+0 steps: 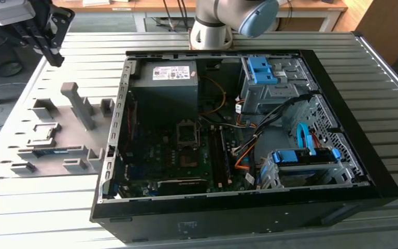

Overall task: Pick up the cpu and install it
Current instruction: 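Reach for the cpu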

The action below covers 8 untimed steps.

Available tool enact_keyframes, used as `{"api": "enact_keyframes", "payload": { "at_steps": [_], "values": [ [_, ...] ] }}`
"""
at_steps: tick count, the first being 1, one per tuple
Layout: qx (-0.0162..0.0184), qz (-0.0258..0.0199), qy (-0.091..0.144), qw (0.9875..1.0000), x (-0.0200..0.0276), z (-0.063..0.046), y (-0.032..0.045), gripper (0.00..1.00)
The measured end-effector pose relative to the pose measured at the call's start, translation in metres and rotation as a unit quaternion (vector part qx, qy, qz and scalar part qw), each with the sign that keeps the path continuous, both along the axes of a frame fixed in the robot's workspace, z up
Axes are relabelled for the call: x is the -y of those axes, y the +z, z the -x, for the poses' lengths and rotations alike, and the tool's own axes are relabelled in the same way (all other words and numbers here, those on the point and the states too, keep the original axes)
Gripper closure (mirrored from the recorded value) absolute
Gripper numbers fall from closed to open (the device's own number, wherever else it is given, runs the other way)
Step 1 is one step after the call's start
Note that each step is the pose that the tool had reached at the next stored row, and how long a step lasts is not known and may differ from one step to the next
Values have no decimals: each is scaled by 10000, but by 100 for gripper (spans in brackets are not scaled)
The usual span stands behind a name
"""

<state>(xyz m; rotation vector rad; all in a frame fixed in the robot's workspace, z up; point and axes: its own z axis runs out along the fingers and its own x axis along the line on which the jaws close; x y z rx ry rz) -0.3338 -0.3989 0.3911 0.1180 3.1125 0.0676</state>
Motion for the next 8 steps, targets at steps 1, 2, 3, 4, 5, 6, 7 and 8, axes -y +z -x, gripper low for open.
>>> {"api": "enact_keyframes", "payload": {
  "at_steps": [1,2,3,4,5,6,7,8],
  "values": [
    [0,0,0,10000,0,9,0,90],
    [0,0,0,10000,0,19,0,90],
    [0,0,0,10000,0,29,0,90],
    [0,0,0,10000,0,40,-1,90],
    [0,0,0,10000,0,51,0,90],
    [0,0,0,10000,0,63,0,90],
    [0,0,0,10000,0,75,0,90],
    [0,0,0,10000,0,87,-1,90]
  ]
}}
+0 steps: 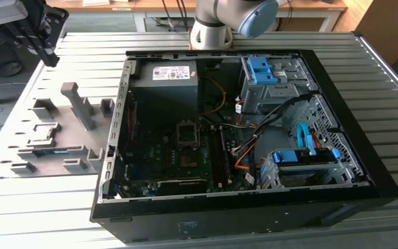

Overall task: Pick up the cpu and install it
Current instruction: 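Reach for the cpu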

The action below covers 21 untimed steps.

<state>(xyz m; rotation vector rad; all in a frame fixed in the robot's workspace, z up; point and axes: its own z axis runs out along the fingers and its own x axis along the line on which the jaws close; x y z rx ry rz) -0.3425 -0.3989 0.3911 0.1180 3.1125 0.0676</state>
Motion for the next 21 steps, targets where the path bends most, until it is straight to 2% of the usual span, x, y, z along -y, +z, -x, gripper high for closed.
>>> {"api": "enact_keyframes", "payload": {
  "at_steps": [21],
  "values": [
    [0,0,0,10000,0,210,-1,90]
  ]
}}
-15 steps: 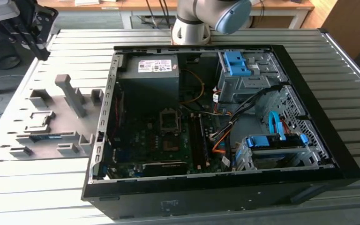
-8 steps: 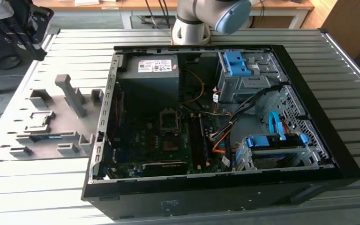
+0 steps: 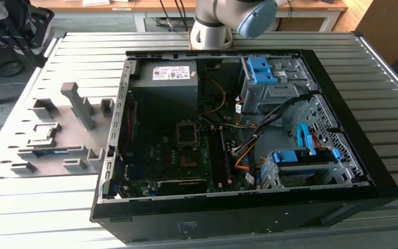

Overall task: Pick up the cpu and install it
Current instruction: 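Reach for the cpu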

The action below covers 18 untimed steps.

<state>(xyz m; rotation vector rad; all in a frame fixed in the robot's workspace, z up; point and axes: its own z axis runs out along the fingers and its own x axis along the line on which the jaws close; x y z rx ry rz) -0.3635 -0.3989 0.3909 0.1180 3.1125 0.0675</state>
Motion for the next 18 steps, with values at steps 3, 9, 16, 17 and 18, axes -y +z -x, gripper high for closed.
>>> {"api": "enact_keyframes", "payload": {
  "at_steps": [3,9,16,17,18],
  "values": [
    [0,0,0,10000,0,31,-1,90],
    [0,0,0,10000,0,105,-2,90],
    [0,0,0,10000,0,218,-3,90],
    [0,0,0,10000,0,232,-3,90],
    [0,0,0,10000,0,246,-4,90]
  ]
}}
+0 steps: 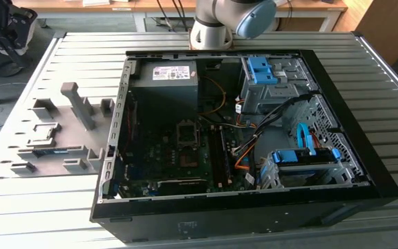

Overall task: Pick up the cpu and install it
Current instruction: 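Reach for the cpu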

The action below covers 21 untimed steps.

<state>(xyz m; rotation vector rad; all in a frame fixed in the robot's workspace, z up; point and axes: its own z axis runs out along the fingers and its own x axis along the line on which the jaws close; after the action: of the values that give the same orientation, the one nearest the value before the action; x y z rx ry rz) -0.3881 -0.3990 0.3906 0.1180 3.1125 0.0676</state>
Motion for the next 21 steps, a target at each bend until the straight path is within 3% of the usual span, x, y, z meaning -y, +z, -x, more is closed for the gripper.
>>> {"api": "enact_keyframes", "payload": {
  "at_steps": [11,21],
  "values": [
    [0,1,-1,10000,0,164,-9,90],
    [0,2,0,10000,-8,208,-108,90]
  ]
}}
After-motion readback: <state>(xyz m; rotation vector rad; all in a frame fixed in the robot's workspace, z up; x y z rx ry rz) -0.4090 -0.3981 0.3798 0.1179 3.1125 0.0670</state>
